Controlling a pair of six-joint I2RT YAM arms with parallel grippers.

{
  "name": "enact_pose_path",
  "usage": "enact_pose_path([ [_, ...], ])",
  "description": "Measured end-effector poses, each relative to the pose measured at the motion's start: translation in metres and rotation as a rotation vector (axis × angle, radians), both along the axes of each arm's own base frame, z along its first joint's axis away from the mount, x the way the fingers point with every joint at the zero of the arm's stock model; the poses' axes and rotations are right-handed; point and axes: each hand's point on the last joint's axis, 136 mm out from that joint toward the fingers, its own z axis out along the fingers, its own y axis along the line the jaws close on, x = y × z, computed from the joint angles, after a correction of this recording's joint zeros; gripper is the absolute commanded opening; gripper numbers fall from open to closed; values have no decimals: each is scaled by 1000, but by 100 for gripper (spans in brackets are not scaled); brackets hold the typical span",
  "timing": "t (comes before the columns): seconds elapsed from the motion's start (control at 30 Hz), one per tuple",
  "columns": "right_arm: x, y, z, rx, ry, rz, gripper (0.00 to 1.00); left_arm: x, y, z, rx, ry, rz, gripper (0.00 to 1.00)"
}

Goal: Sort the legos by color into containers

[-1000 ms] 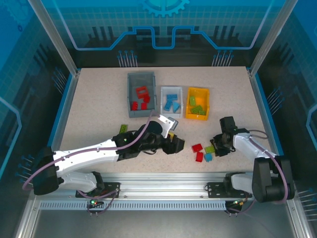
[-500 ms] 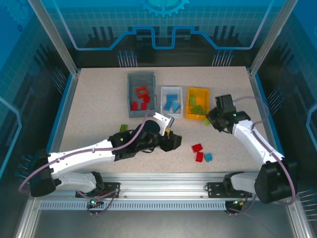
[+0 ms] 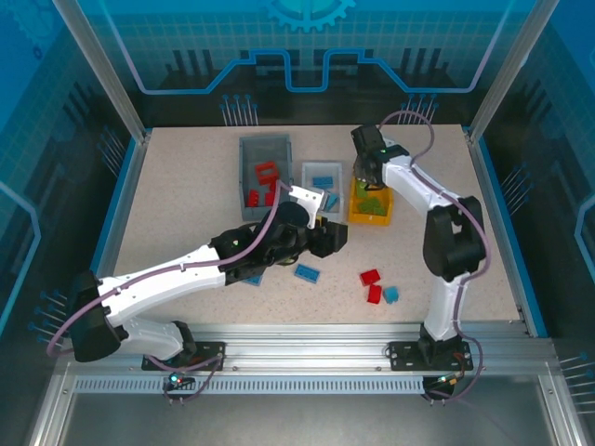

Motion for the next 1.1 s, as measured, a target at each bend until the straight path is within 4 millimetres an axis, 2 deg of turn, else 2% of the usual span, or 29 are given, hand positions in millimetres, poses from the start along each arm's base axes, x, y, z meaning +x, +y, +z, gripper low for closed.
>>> enact_pose_path([
  [0.1,10,-7,-19,-19,42,-11,23,0,1,-2,4,4,1,60],
  [0.17,10,-13,-30,-29,70,-20,27,-1,2,-7,7,16,5,61],
  [0.33,6,-22,-40,-33,110,-28,56,-5,10,-26,36,65,30,61],
  [0.4,6,-20,-40,-28,111,-20,62,-6,18,-33,54,92,59,61],
  [0.5,5,-16,-35,-26,105,3,64,-8,37,-40,71,134,130,62],
  [0.63,-6,-5,-7,-8,50,32,62,-10,78,-56,85,226,276,63],
  [0.77,-38,17,51,27,-81,102,61,-8,130,-83,84,364,478,64],
  [0.83,-58,36,81,42,-170,172,61,-9,152,-102,79,438,572,63],
  [0.9,-87,63,106,50,-255,287,62,-13,172,-127,76,523,664,64],
  [1.0,-135,111,121,81,-346,517,68,-24,194,-161,57,649,791,65],
  [1.1,-177,147,106,145,-341,732,70,-36,207,-187,17,750,898,66],
])
